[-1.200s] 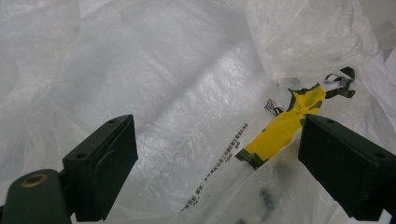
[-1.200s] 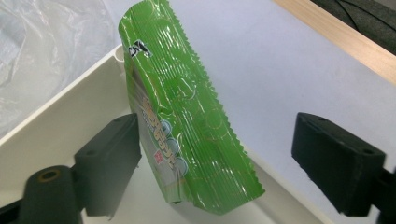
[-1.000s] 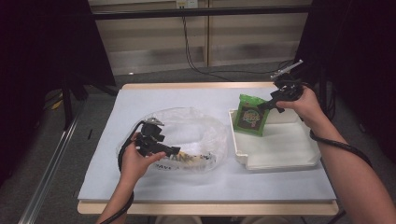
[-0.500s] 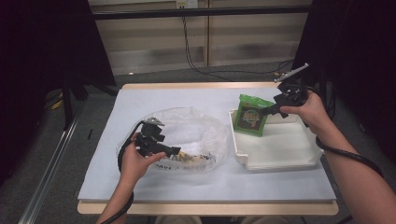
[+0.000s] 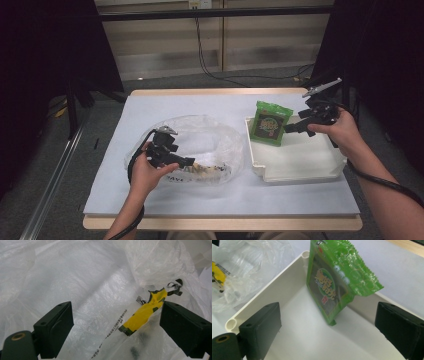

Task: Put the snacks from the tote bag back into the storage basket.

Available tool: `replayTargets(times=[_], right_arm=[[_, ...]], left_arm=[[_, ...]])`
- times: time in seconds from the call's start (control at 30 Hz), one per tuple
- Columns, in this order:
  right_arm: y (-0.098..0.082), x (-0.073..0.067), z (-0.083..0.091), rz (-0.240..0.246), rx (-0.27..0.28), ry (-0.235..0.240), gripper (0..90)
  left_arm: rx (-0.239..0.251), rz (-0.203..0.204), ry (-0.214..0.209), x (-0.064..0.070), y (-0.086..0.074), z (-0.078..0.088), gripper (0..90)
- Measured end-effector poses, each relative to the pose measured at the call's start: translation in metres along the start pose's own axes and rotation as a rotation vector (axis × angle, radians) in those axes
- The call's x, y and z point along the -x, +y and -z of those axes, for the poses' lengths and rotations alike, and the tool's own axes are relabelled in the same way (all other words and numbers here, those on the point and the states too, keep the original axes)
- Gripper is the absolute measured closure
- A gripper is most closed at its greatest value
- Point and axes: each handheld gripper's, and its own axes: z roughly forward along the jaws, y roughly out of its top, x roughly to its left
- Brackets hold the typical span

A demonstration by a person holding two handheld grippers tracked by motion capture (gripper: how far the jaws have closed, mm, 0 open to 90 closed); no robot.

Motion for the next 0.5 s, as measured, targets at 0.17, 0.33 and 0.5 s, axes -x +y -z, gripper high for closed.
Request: replayTargets(times=[0.17,0.33,0.5], right_arm=[[-0.013,-0.003,0.002,-0.003,0.008,0.000,6.1],[-0.022,-0.009,0.000,-0.008,0.018,0.002,5.6],[-0.028,-0.017,-0.006,0.009,-0.006,-0.006,4.8]], left_arm=[[0.005,-0.003,0.007,0.000,0.001,0.000,11.7],[0.003,0.001,-0.007,-0.001,0.001,-0.001,11.7],[0.010,0.000,-0.008,0.000,0.002,-0.001,11.6]])
